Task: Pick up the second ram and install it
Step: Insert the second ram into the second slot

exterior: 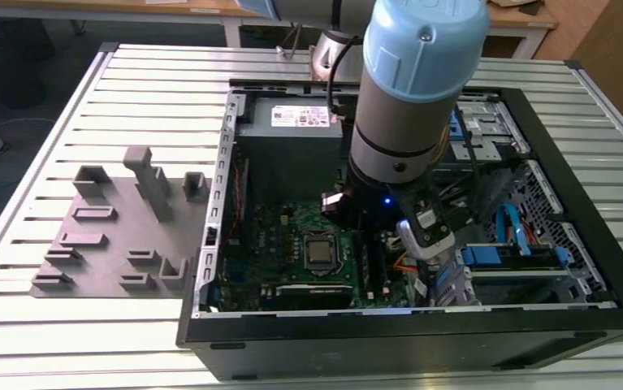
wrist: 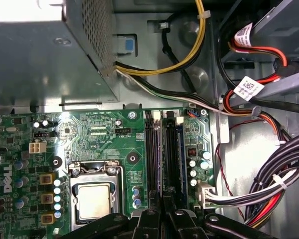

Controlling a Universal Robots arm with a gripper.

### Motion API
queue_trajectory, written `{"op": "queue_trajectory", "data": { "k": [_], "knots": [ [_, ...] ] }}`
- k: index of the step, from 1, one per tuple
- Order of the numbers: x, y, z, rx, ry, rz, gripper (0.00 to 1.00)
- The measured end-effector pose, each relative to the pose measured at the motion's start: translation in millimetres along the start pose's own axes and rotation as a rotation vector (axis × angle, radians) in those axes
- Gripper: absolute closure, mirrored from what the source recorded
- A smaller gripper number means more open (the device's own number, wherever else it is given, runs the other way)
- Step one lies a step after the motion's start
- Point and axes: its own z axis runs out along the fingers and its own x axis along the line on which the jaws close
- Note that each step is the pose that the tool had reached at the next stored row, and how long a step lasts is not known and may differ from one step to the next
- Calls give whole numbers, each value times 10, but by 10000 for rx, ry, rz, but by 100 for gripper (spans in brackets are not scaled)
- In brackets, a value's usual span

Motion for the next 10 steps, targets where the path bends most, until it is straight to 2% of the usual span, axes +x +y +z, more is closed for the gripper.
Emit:
{"op": "queue_trajectory", "data": {
  "k": [10],
  "knots": [
    [-5, 0, -2, -14, 35, -417, 89]
  ]
}}
